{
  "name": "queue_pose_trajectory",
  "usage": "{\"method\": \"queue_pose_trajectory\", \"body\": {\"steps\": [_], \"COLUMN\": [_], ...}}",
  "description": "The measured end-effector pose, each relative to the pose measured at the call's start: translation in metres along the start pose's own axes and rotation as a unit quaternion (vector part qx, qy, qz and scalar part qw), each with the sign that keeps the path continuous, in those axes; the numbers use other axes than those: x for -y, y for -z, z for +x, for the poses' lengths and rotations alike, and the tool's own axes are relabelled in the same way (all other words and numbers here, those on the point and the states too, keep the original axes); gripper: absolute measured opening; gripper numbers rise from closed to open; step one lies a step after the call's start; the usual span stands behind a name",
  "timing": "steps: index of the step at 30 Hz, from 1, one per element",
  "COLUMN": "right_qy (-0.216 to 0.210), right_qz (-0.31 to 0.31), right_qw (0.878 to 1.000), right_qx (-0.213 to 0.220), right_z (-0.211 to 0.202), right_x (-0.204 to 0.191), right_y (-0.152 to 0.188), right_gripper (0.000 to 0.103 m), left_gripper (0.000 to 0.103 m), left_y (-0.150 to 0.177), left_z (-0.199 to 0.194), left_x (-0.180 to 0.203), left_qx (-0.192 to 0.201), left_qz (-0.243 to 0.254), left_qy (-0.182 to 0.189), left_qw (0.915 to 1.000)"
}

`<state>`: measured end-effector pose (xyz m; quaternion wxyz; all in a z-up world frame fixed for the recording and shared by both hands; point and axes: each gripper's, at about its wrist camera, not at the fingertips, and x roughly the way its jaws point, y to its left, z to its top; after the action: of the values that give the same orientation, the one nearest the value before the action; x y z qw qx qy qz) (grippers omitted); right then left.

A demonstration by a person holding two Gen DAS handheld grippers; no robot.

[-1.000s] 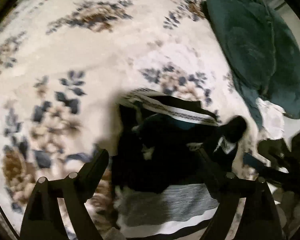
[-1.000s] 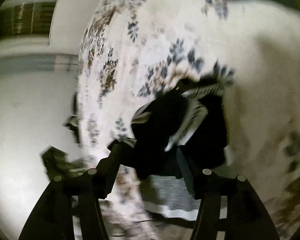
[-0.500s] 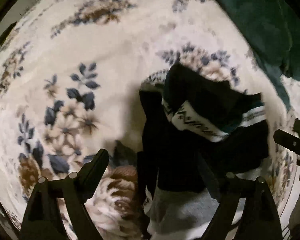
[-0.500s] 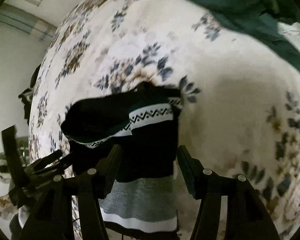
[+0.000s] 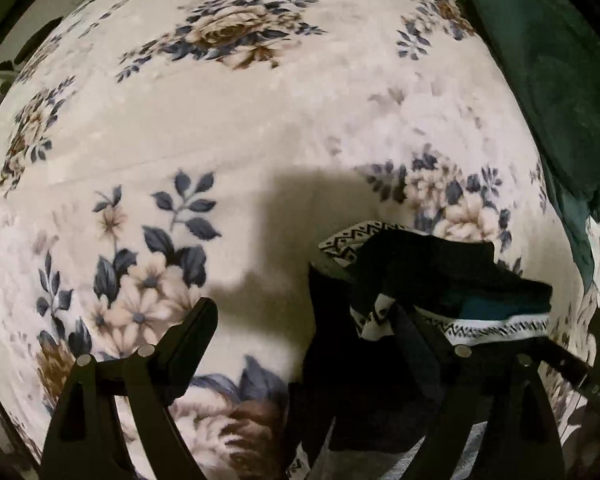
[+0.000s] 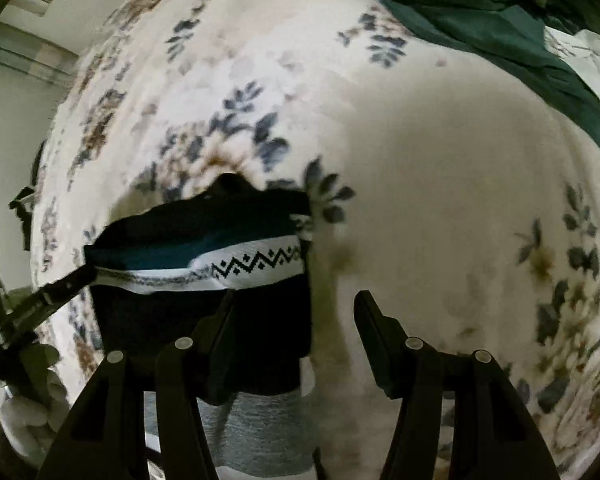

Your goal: Fold small clothes

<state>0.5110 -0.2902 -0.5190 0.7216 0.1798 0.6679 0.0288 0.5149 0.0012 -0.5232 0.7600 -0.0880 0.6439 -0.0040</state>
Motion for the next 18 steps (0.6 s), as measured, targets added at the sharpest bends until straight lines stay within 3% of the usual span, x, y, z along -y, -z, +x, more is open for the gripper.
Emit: {"method": "queue_pose_trajectory", "body": {"steps": [3,4,5,6,7,9,12,15,18], "right_qy": [-0.018,-0.019,-0.021,-0.026,-0.029,-0.029,-0.032,-0.046,-0.037], "right_qz": [-0.003,-0.003,-0.006,-0.012,-0.018,-0.022,-0.014,0.014,0.027], "right_qw": [1.0,1.0,1.0,1.0,0.999,0.999,0.997,0.994,0.994], "right_qx": [-0.007,-0.01,-0.009,0.001,0.014,0.03,0.068,0.1,0.096], "right_z": [0.008,0.012,0.016,0.016,0.015,0.01,-0.009,-0.023,-0.015], "right_x": [-0.005,-0.006,-0.009,-0.013,-0.016,-0.021,-0.024,-0.022,-0.021], "right_y": [-0.003,-0.006,-0.009,-0.012,-0.013,-0.013,-0.011,-0.019,-0.032], "right_gripper": [0.059,0.059,0.057,0.033,0.019,0.011,0.01,0.01,0.01], "left_gripper": [0.086,0.073,0.045,0.03,0.016,0.015,0.014,0.014,0.015], "left_y": [0.003,0.001,-0.001,-0.003,-0.004,-0.007,-0.013,-0.024,-0.038], "left_z": [0.011,0.012,0.014,0.017,0.018,0.005,-0.009,-0.005,0.018], "left_x": [0.009,0.01,0.013,0.016,0.017,0.022,0.026,0.025,0.025], "left_qx": [-0.006,-0.003,-0.003,-0.012,-0.015,0.01,0.034,0.031,0.002], "left_qz": [0.021,0.023,0.024,0.021,0.016,0.012,0.006,-0.004,-0.006], "left_qy": [0.016,0.026,0.038,0.06,0.07,0.076,0.092,0.092,0.085], "left_qw": [0.9996,0.9994,0.999,0.9979,0.9973,0.997,0.9952,0.9952,0.9964]}}
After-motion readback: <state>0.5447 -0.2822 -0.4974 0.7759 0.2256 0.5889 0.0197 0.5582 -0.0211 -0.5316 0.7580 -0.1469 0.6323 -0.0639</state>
